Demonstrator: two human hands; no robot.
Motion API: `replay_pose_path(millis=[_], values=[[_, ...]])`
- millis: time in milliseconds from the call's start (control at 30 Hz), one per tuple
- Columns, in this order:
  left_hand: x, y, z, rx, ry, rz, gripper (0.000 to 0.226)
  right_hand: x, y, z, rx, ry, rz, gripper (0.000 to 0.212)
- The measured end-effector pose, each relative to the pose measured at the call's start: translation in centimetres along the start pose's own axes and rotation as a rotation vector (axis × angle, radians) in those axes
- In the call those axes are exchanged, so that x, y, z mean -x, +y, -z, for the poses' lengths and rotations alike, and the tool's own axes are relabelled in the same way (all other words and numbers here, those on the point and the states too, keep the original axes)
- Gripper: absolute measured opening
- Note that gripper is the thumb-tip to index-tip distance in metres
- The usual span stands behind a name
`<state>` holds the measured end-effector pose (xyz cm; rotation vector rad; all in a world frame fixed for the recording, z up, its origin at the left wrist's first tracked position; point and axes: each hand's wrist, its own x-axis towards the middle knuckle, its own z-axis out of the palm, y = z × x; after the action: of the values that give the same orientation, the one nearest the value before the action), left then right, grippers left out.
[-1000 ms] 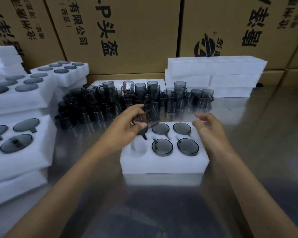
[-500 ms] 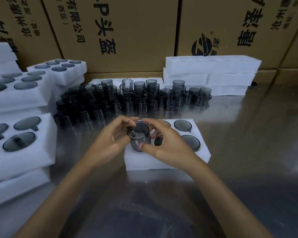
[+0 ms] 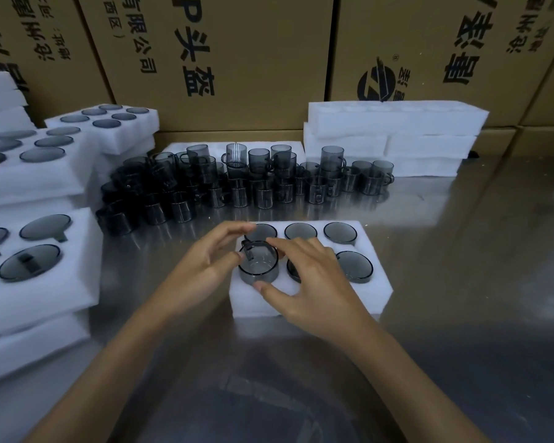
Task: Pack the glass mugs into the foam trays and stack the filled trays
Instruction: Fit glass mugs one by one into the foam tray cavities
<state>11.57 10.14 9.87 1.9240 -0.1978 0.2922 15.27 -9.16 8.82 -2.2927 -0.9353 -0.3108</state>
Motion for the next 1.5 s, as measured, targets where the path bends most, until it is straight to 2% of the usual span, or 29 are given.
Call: replay_pose_path(millis=[167, 233, 400, 500, 600, 700, 733, 833, 900, 933, 1000, 1033, 1067, 1100, 1167, 1200, 1267, 1367, 1500], values=[[-0.2, -1.5, 0.7, 0.102, 0.045, 0.122, 0.055, 0.7, 0.5, -0.1, 0.120, 0.052, 0.086, 0.060], [-0.4, -2.1, 0.9, 0.156, 0.014, 0.192, 0.069, 0.8, 0.7, -0.2, 0.155, 0.094, 0.093, 0.057], [-0.3, -3.6, 1.1, 0.460, -0.083, 0.360, 0.115, 0.8, 0.5, -0.3, 0.217, 0.110, 0.067, 0.056], [-0.3, -4.1, 1.4, 0.476, -0.135, 0.404, 0.123, 0.9, 0.3, -0.4, 0.292, 0.087, 0.053, 0.055], [-0.3, -3.9, 1.1, 0.482, -0.174, 0.413, 0.109, 0.9, 0.2, -0.7, 0.343, 0.053, 0.033, 0.056], [-0.2, -3.6, 0.6, 0.508, -0.278, 0.309, 0.064, 0.7, 0.2, -0.9, 0.357, 0.029, 0.012, 0.058], [-0.2, -3.5, 0.5, 0.511, -0.275, 0.292, 0.057, 0.7, 0.2, -0.9, 0.359, 0.024, 0.009, 0.057], [-0.3, -3.7, 0.1, 0.525, -0.244, 0.290, 0.054, 0.8, 0.2, -0.7, 0.315, 0.007, 0.010, 0.057], [-0.4, -3.9, -0.1, 0.513, -0.221, 0.296, 0.054, 0.5, 0.4, -0.1, 0.198, 0.063, -0.033, 0.055], [-0.4, -4.0, -0.1, 0.504, -0.215, 0.302, 0.054, 0.4, 0.7, 0.6, 0.152, 0.157, -0.080, 0.051], [-0.5, -4.0, 0.1, 0.479, -0.205, 0.324, 0.050, 0.3, 2.2, 2.4, 0.218, 0.382, -0.255, 0.044], [-0.5, -4.0, 0.2, 0.465, -0.203, 0.336, 0.049, 0.4, 3.4, 3.4, 0.292, 0.396, -0.387, 0.041], [-0.5, -4.1, 0.2, 0.456, -0.203, 0.341, 0.048, 0.5, 4.7, 4.2, 0.314, 0.324, -0.525, 0.041], [-0.4, -4.1, 0.1, 0.453, -0.191, 0.340, 0.047, 0.7, 5.8, 4.8, 0.233, 0.204, -0.657, 0.043], [-0.4, -4.0, -0.2, 0.453, -0.136, 0.321, 0.045, 1.0, 6.4, 5.2, -0.209, 0.029, -0.811, 0.043], [-0.5, -4.0, -0.4, 0.456, -0.117, 0.300, 0.045, 1.3, 6.3, 5.1, -0.407, 0.022, -0.810, 0.036], [-0.6, -4.0, -0.7, 0.509, -0.093, 0.245, 0.051, 1.3, 6.6, 5.0, -0.613, 0.074, -0.710, 0.020], [-0.9, -3.9, 0.0, 0.681, -0.059, 0.219, 0.059, 1.3, 6.5, 4.3, -0.901, 0.070, -0.660, 0.039], [-1.3, -3.8, 1.7, 0.912, -0.055, 0.238, 0.050, -0.3, 5.0, 3.7, -1.119, 0.105, -0.683, 0.037]])
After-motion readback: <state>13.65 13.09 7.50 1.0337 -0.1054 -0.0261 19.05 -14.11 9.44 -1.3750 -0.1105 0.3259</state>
